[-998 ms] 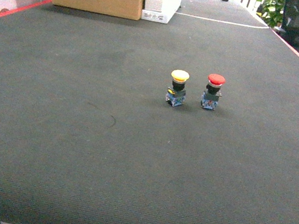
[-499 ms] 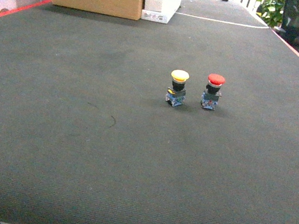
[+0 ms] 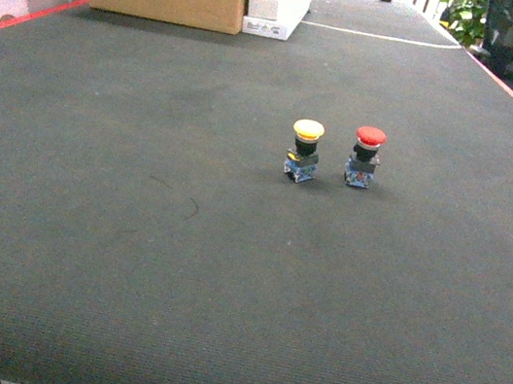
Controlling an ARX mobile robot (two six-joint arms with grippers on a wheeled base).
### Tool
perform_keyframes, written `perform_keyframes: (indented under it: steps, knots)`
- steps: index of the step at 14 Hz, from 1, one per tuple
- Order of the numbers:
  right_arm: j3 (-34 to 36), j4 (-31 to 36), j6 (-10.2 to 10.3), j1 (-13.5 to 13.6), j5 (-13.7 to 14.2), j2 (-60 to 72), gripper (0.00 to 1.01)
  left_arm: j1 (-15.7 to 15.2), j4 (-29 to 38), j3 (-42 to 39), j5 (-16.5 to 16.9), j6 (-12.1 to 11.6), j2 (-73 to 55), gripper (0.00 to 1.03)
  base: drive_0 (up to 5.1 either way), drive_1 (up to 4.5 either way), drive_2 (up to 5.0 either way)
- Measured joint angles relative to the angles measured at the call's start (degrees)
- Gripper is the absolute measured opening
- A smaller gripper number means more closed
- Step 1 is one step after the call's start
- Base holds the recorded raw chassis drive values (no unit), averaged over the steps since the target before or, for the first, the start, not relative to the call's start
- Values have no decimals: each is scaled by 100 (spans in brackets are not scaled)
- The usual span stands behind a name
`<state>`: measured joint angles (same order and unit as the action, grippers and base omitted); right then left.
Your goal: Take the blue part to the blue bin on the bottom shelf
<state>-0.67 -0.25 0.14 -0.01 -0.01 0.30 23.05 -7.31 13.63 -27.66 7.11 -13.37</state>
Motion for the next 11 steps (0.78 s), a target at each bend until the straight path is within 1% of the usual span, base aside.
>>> perform_keyframes:
  steps: [2,11]
  knots:
    - [0,13,0,0,0,0,98,0,7,-7,4,0,2,44,5,-405,416]
    - [0,-2,0,0,-2,0,98,-11,-4,-7,2,2,13,44,-171,-171,-171]
